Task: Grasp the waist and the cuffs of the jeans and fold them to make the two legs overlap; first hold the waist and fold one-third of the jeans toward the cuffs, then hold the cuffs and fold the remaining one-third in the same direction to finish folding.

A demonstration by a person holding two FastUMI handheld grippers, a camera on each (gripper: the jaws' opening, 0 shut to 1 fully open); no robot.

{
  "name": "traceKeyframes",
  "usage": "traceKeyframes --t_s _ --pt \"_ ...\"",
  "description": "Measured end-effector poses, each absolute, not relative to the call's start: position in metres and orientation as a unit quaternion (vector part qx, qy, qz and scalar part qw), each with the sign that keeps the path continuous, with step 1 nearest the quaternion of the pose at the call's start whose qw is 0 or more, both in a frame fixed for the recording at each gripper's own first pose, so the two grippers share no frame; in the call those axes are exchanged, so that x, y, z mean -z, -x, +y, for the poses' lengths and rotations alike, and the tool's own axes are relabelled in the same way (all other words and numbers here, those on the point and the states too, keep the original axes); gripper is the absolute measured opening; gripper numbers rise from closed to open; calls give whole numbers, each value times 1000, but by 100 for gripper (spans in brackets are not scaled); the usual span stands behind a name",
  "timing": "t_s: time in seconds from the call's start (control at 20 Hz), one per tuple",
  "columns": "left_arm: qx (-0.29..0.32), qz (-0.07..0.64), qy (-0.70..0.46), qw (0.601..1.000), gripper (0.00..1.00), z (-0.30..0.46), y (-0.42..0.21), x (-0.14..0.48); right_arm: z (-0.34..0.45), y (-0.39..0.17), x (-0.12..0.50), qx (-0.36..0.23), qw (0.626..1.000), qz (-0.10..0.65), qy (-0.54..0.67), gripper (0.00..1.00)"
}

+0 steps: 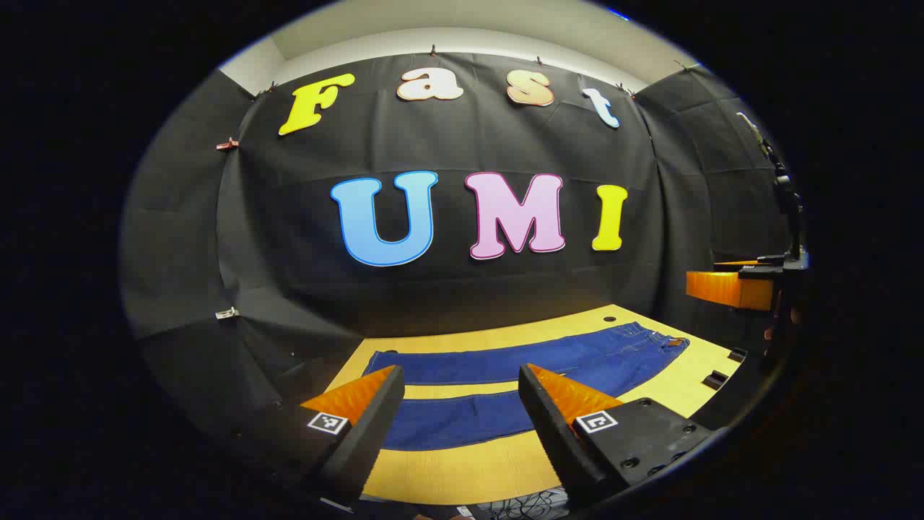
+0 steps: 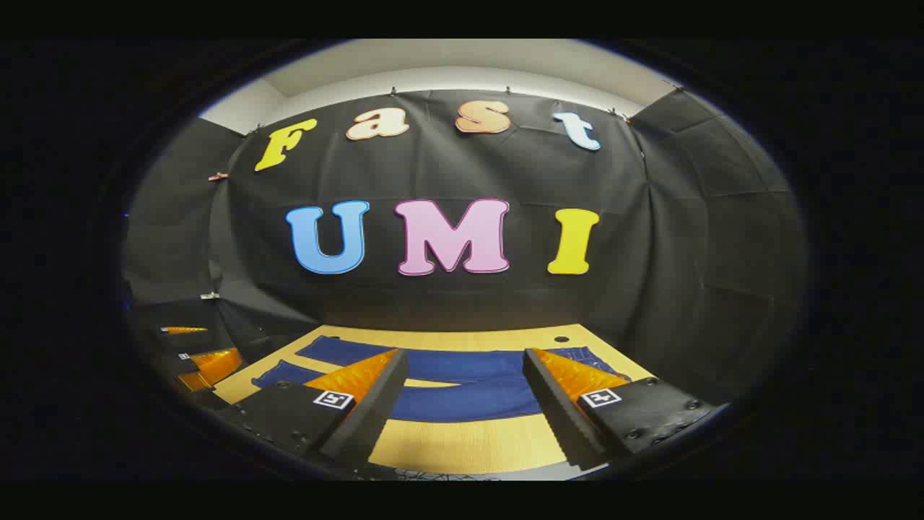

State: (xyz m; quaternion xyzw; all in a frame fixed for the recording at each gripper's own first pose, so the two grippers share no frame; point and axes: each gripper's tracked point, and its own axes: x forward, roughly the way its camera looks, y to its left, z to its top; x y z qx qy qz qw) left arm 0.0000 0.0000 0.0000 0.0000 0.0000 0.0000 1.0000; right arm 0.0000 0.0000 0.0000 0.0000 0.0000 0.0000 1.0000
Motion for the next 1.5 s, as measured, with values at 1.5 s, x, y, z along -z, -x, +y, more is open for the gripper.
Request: traceKeyframes --t_s 1.5 --pt "12 21 -113 993 98 87 -44 49 -3 0 12 10 1000 17 15 98"
